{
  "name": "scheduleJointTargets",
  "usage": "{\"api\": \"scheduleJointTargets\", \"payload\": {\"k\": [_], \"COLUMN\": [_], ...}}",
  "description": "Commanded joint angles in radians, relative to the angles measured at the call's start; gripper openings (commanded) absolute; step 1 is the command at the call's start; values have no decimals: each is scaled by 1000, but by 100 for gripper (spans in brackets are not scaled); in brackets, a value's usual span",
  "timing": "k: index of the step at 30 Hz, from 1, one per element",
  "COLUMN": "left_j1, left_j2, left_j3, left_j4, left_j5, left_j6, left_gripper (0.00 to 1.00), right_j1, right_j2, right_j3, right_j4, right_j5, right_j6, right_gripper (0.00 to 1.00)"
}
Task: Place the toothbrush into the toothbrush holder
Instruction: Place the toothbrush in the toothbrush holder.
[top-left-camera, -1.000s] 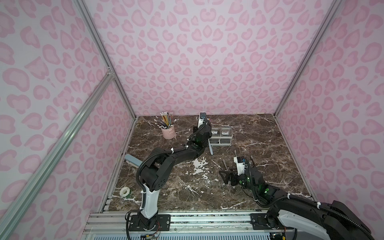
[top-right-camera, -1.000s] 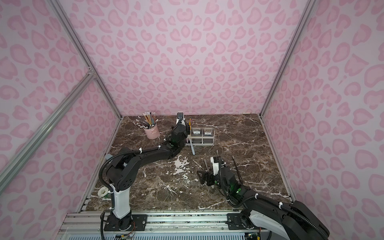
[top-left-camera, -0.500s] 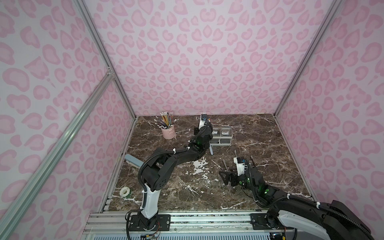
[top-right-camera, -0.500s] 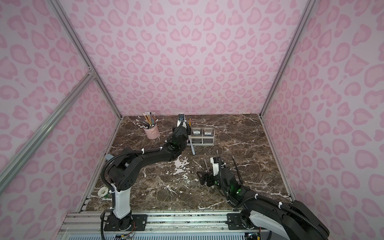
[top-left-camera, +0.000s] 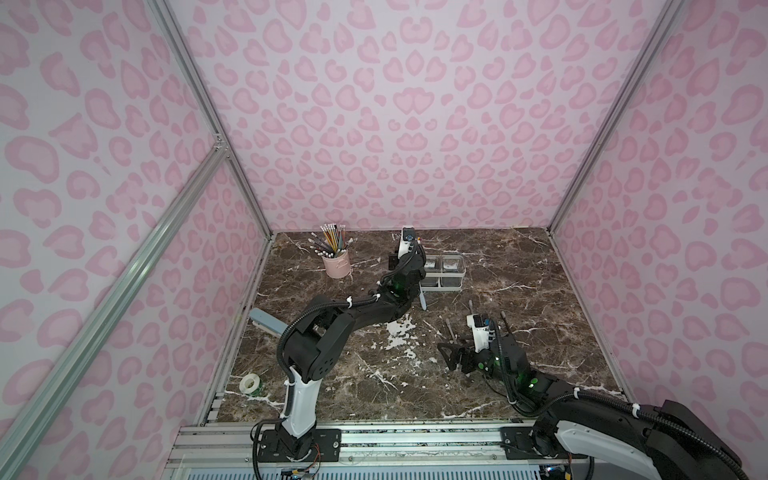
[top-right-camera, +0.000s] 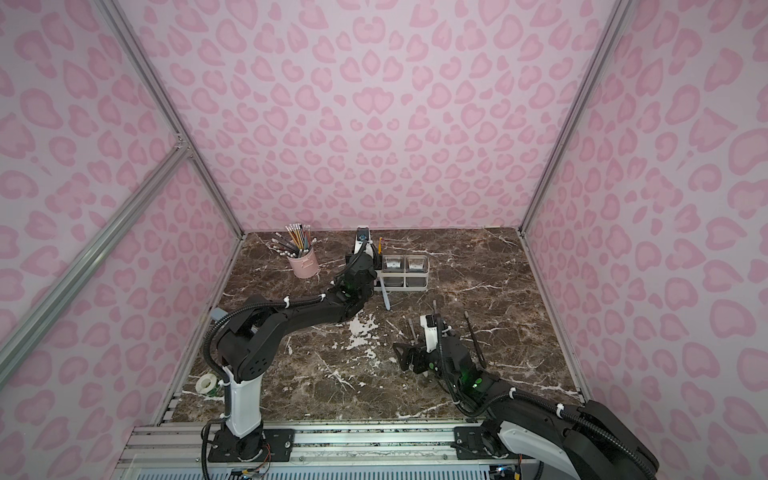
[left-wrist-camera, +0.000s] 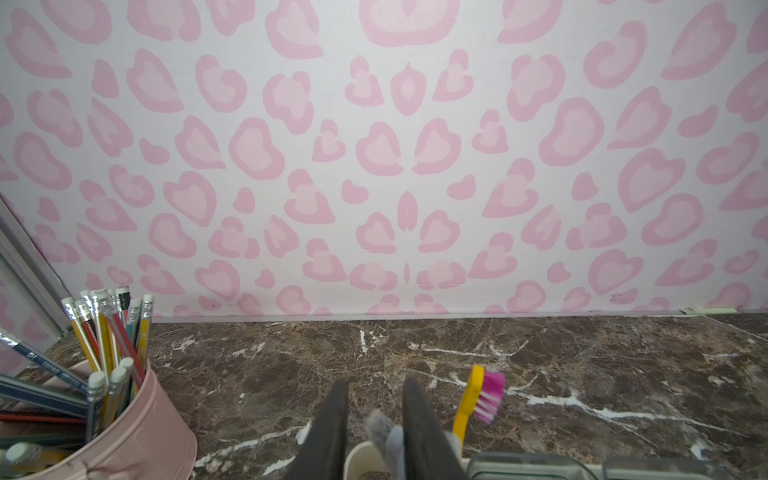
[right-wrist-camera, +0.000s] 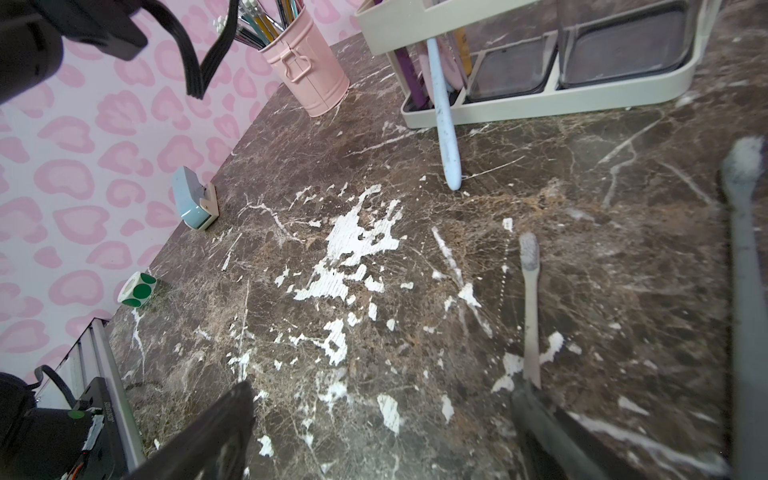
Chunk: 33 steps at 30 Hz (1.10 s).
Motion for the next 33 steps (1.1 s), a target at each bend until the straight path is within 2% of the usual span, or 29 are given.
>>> {"api": "scheduleJointTargets", "payload": {"k": [1,12,16,22,24,27,33], "left_j1": [0,-1,-3,-6,-6,-6,-7], "left_j2": [4,-59,-128,-237,-270,-315,-399], "left_j3": [7,22,35,47,45,39,-66], "left_j4": [-33,-69,-102,-182,-222,-346,-529], "left_j5": [26,38,49,64,56,71,88], "left_j6": [12,-3,-19,-94,-146,-263,-520], "left_gripper": [31,35,48,55,58,59,61], "right_j1": [4,10,11,11,11,8,-7], "right_j2": [-2,-17,-27,-16,-22,-23,53], "right_j3": [0,13,37,86,101,128,250], "right_j4": [39,18,-24,-118,-140,-210,-473], "right_j5": [-4,2,25,77,79,166,209], "right_j6": [-9,-7,-4,28,32,70,87], "right_gripper": [98,98,98,98,98,96,90]}}
